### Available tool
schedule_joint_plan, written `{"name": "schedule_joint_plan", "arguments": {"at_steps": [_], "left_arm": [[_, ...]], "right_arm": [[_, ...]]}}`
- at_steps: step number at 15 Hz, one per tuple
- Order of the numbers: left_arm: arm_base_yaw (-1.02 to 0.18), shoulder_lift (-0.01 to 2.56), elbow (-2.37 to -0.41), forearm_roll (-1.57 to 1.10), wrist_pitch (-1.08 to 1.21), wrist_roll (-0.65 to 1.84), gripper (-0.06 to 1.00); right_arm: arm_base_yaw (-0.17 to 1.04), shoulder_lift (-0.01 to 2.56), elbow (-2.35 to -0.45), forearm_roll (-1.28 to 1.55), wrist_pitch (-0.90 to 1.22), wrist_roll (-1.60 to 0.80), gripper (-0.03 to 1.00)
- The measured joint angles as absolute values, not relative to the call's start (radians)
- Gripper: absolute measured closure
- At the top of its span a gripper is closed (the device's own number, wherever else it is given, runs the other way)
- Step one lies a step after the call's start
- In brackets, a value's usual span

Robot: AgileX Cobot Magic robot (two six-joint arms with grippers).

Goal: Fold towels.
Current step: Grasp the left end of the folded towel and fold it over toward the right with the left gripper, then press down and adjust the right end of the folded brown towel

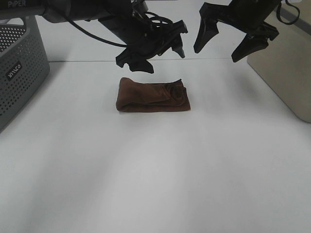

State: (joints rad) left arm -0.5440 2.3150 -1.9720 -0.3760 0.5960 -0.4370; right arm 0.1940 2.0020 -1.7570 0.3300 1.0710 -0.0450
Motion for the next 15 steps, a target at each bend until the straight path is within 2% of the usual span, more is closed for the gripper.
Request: {"name": "schedule_joint_plan", "arguments": {"at_steps": [4, 10, 15], "left_arm": [[-0.489, 2.242, -1.972, -0.265, 0.619, -0.344, 0.11], [-0.314, 2.190, -1.972, -0.184, 0.782, -0.340, 0.11], [-0.309, 2.190, -1.972, -0.186, 0.801, -0.338, 0.11]], "right_arm": [[0.194, 2.014, -1.757, 0.455, 1.019, -0.073, 0.07], [0.210, 2.213, -1.757, 1.085, 1.045, -0.449, 0.07], [0.252, 2.389, -1.757, 1.185, 1.046, -0.554, 0.07]]}}
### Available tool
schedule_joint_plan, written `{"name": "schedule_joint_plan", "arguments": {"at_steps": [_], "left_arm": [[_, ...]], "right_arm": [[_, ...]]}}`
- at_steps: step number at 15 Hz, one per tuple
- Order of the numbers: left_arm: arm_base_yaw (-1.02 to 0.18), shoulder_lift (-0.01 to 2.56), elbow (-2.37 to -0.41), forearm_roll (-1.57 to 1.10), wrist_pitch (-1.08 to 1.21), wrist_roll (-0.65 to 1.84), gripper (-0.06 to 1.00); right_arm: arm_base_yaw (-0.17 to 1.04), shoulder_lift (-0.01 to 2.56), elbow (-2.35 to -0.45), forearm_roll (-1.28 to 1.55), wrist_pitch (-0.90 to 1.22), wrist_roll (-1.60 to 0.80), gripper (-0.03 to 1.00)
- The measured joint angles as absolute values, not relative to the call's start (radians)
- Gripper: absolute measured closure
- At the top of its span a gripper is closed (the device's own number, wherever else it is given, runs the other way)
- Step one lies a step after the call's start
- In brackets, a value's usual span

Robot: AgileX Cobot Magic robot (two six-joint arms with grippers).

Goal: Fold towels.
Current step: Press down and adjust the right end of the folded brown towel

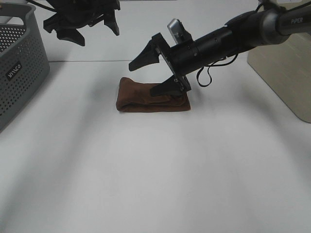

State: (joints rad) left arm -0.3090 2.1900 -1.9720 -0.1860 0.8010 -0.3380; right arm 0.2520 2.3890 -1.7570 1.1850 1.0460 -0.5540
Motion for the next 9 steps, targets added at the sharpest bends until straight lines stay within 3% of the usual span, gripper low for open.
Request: {"name": "schedule_joint_plan", "arguments": {"at_steps": [4, 9], "left_arm": [[-0.309, 2.190, -1.972, -0.186, 0.826, -0.329, 0.11], [-0.309, 2.190, -1.972, -0.181, 0.845, -0.322, 0.11]], "right_arm": [[0.250, 2.411, -1.757, 1.071, 0.927, -0.469, 0.07], [0.218, 2.393, -1.757, 1.011, 0.929, -0.422, 0.07]]}}
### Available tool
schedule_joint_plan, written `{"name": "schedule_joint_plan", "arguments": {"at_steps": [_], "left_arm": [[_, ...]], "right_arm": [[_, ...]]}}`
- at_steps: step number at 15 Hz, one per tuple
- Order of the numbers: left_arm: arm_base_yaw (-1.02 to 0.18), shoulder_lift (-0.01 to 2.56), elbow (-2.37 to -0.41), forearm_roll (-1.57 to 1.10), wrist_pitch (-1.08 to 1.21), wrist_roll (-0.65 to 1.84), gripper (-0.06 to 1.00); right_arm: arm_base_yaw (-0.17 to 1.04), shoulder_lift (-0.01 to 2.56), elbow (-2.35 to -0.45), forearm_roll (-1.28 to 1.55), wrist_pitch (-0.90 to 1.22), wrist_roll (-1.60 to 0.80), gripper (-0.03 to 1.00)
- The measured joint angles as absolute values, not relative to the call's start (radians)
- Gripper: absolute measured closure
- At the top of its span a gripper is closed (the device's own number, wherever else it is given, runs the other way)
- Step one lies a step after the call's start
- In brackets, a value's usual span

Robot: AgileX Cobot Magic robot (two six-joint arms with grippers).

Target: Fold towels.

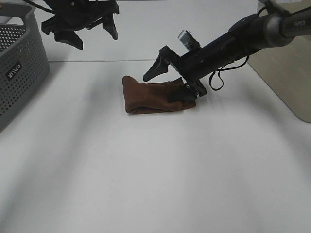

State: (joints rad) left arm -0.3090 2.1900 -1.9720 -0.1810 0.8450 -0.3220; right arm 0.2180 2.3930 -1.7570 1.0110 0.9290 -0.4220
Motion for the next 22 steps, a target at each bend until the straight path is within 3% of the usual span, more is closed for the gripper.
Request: {"name": "schedule_joint_plan", "arguments": {"at_steps": [5, 15, 18, 22], "left_arm": [[-0.309, 2.187, -1.972, -0.165, 0.954, -0.258, 0.11], [-0.309, 1.935, -1.962, 0.102, 1.211, -0.189, 0.15], [-0.309, 1.793, -1.845, 0.130, 1.212, -0.189, 0.16], [-0.309, 1.544, -1.556, 0.131, 1.210, -0.215, 0.17]], "right_arm": [[0.206, 2.362, -1.757, 0.872, 0.900, -0.360, 0.07], [0.206, 1.982, -1.757, 0.400, 1.198, -0.097, 0.07], [0.206, 1.856, -1.728, 0.338, 1.205, -0.073, 0.07], [0.206, 1.644, -1.525, 0.306, 1.208, -0.072, 0.07]]}}
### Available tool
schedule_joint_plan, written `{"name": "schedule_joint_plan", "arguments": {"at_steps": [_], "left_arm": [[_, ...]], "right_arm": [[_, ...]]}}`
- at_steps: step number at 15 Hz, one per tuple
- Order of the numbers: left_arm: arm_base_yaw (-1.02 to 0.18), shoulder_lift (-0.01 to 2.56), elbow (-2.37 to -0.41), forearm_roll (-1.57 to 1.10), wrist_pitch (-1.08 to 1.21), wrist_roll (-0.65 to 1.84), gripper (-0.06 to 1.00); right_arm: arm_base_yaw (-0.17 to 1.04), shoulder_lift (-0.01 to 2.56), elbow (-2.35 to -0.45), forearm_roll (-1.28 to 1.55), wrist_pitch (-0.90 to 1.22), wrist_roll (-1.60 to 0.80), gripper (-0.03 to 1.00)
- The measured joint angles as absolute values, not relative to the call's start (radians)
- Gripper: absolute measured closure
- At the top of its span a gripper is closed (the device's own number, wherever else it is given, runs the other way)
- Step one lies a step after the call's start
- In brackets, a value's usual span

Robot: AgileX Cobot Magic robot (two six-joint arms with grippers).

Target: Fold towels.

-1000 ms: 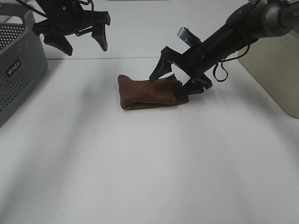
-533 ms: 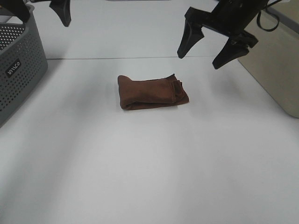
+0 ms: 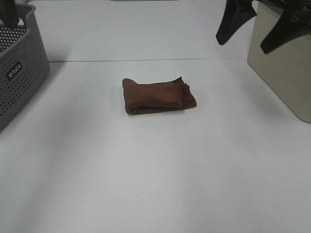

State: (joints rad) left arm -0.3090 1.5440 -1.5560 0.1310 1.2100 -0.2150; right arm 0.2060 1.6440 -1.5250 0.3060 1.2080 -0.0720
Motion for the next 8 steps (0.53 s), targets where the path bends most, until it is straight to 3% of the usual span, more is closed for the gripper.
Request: {"name": "schedule_joint_plan", "arguments": {"at_steps": [3, 5, 8], "left_arm": [[-0.309, 1.286, -1.305, 0.131, 1.169, -0.216, 0.17], [-0.309, 1.030, -1.046, 0.131, 1.152, -0.216, 0.17], [-0.309, 0.804, -0.862, 0.125, 1.151, -0.216, 0.17]], "right_arm": [[0.206, 1.497, -1.329, 0.300, 1.200, -0.074, 0.07], [0.206, 1.297, -1.098, 0.260, 1.151, -0.075, 0.07], [0.206, 1.082, -0.885, 0.213, 1.116, -0.075, 0.07]]}}
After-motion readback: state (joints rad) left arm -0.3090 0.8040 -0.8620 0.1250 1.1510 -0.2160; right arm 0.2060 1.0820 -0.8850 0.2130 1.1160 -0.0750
